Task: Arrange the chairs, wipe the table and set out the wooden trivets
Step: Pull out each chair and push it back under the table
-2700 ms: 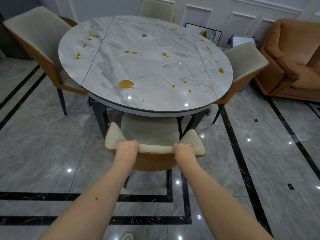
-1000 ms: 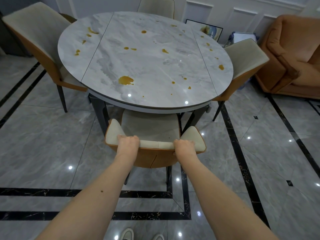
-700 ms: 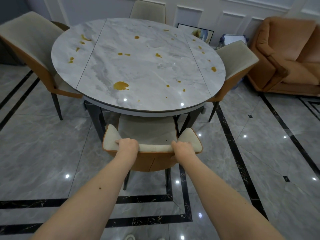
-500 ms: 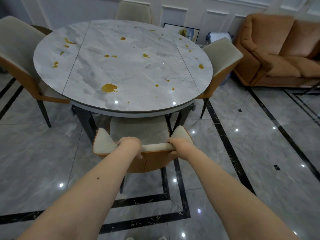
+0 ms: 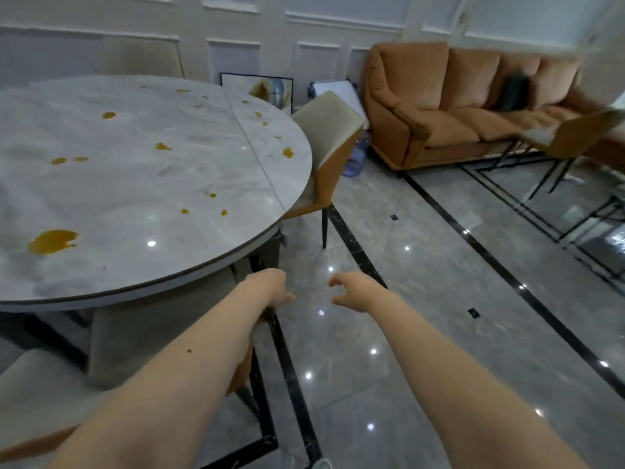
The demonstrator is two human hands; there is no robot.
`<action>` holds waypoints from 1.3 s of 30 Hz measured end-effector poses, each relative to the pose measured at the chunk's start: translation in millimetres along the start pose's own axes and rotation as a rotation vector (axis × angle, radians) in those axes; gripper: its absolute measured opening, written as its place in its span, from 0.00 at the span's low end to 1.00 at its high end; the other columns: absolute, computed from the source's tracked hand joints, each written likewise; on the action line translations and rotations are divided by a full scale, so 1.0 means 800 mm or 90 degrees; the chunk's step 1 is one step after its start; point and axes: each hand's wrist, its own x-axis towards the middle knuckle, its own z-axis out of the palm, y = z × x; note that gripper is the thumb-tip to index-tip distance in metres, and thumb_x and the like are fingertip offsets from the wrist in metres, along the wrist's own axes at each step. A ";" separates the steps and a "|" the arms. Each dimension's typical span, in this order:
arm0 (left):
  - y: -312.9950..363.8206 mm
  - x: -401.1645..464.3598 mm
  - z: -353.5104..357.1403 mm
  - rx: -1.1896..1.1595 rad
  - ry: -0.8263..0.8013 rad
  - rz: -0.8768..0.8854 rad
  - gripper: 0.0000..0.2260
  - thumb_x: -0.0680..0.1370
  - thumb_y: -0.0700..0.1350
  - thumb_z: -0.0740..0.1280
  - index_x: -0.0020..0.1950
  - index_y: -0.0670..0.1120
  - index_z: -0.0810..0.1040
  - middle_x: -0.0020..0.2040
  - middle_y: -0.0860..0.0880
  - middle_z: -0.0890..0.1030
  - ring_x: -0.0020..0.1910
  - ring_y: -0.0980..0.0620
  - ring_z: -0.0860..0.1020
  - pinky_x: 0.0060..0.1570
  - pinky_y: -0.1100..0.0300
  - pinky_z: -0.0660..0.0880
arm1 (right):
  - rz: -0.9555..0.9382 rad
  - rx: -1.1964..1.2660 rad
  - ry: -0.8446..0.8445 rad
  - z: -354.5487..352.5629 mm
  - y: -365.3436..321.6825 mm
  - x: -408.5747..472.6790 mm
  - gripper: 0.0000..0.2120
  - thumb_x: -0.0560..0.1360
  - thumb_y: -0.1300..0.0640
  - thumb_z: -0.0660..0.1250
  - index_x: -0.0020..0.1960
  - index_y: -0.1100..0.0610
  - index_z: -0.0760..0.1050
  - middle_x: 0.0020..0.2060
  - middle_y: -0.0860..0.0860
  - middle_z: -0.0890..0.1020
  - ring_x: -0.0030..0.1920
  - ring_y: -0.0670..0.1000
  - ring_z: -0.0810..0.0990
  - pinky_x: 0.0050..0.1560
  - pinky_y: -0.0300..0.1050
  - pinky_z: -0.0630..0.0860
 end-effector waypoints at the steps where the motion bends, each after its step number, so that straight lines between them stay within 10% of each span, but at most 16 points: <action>1: 0.023 0.014 -0.009 0.001 -0.003 0.002 0.20 0.78 0.55 0.62 0.62 0.42 0.73 0.56 0.42 0.77 0.56 0.44 0.76 0.54 0.52 0.73 | 0.006 0.001 0.002 -0.010 0.025 0.007 0.24 0.77 0.51 0.66 0.71 0.53 0.67 0.68 0.53 0.70 0.67 0.54 0.71 0.66 0.48 0.69; 12: 0.201 0.208 -0.113 0.037 0.055 0.018 0.21 0.79 0.55 0.60 0.68 0.45 0.69 0.65 0.45 0.73 0.62 0.45 0.73 0.60 0.52 0.71 | 0.064 0.038 0.051 -0.158 0.242 0.126 0.21 0.77 0.53 0.66 0.69 0.54 0.69 0.66 0.55 0.72 0.64 0.55 0.73 0.63 0.48 0.72; 21: 0.236 0.425 -0.235 -0.012 0.086 0.001 0.15 0.77 0.53 0.62 0.59 0.46 0.74 0.58 0.47 0.77 0.55 0.47 0.76 0.46 0.57 0.70 | 0.025 0.033 0.035 -0.273 0.317 0.323 0.22 0.78 0.55 0.64 0.71 0.58 0.66 0.67 0.56 0.71 0.66 0.56 0.71 0.65 0.48 0.70; 33: 0.312 0.678 -0.403 -0.059 0.158 -0.119 0.19 0.80 0.53 0.60 0.67 0.45 0.69 0.65 0.44 0.73 0.63 0.44 0.73 0.61 0.51 0.70 | -0.033 0.042 0.077 -0.446 0.428 0.582 0.25 0.77 0.53 0.65 0.72 0.55 0.64 0.67 0.56 0.72 0.65 0.55 0.72 0.64 0.49 0.70; 39: 0.327 0.788 -0.463 -0.093 0.204 -0.188 0.25 0.76 0.53 0.67 0.68 0.46 0.63 0.60 0.44 0.75 0.57 0.44 0.76 0.50 0.53 0.72 | -0.141 0.010 0.080 -0.521 0.483 0.724 0.26 0.77 0.55 0.66 0.72 0.54 0.63 0.66 0.55 0.73 0.65 0.55 0.73 0.65 0.49 0.70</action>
